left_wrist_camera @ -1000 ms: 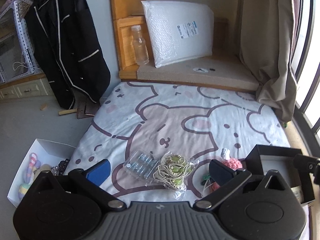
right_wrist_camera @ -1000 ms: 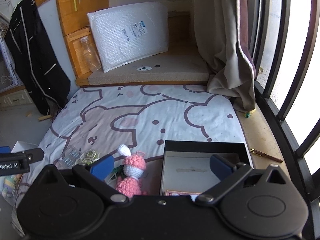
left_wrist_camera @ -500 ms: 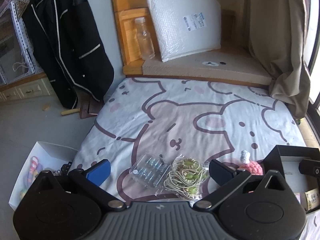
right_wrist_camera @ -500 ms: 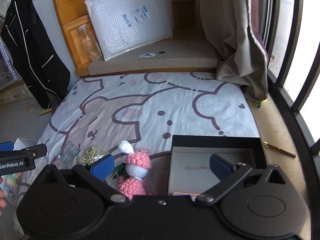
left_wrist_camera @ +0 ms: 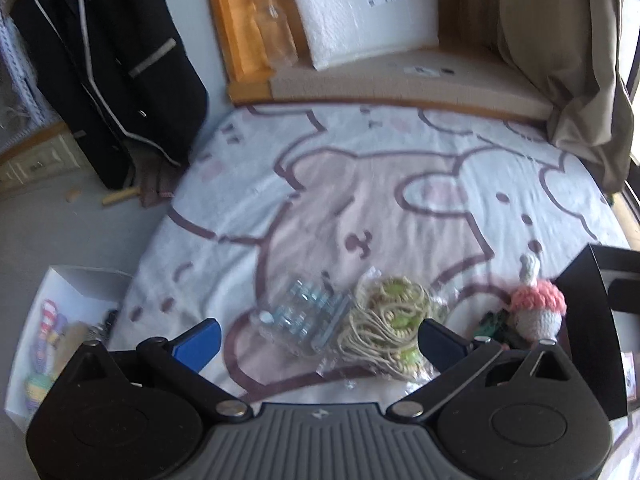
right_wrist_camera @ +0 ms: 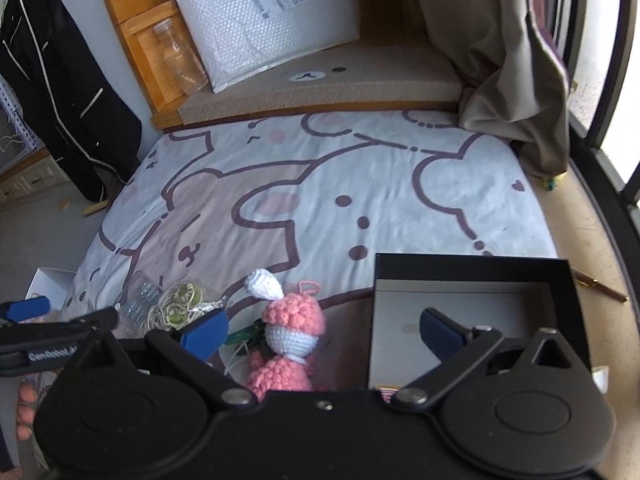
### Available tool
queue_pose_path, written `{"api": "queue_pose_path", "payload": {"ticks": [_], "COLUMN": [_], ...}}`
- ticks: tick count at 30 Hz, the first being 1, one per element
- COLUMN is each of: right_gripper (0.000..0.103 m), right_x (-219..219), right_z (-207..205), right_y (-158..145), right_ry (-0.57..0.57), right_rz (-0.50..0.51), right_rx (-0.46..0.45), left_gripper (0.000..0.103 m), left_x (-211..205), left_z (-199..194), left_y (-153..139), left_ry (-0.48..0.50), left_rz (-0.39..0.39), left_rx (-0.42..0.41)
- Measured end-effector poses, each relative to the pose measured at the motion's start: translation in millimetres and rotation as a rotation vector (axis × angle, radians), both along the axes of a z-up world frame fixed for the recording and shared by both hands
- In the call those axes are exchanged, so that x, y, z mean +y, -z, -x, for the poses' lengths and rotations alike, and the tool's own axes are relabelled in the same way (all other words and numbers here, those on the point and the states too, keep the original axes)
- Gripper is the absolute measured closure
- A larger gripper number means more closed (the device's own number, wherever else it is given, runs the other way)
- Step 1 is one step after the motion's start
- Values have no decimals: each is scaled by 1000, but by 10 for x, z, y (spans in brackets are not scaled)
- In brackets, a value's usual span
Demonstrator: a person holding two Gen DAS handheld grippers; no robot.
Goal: Organize objects
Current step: 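Move left tool toward clear cord bag while right tool approaches pink crochet bunny, then grasp clear cord bag with left tool while right tool grasps pink crochet bunny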
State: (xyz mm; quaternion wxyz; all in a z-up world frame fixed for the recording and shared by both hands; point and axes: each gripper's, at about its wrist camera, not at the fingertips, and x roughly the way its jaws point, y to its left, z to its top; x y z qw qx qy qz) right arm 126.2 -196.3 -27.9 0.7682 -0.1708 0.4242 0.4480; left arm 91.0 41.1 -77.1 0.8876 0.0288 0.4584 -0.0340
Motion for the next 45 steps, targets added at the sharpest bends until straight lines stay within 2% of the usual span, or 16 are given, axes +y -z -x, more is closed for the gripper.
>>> {"api": "queue_pose_path", "payload": {"ticks": [6, 10, 21, 23, 24, 27, 31, 38, 45], "right_gripper": [0, 0, 1, 7, 16, 28, 43, 48, 59], "right_x": [119, 181, 309, 333, 342, 389, 442, 473, 492], "right_z": [-42, -102, -203, -223, -233, -244, -240, -204, -173], "right_y": [123, 195, 384, 407, 415, 467, 539, 607, 692], "right_ry": [-14, -34, -33, -34, -34, -34, -31, -67, -86], "right_rz": [17, 13, -1, -12, -19, 0, 57, 141, 208], "right_rx": [29, 109, 232, 259, 273, 300, 300, 269, 241], "left_gripper": [2, 9, 16, 21, 26, 28, 30, 37, 37], "left_x": [-92, -149, -181, -208, -221, -212, -132, -141, -44], "left_z": [-68, -134, -318, -338, -341, -346, -367, -341, -252], "left_y": [149, 248, 461, 511, 544, 605, 605, 659, 669], "left_ry": [81, 116, 89, 108, 116, 127, 101, 98, 31], "left_rz": [32, 66, 109, 106, 101, 107, 184, 167, 228], "left_rx": [18, 42, 113, 148, 172, 213, 253, 341, 446]}}
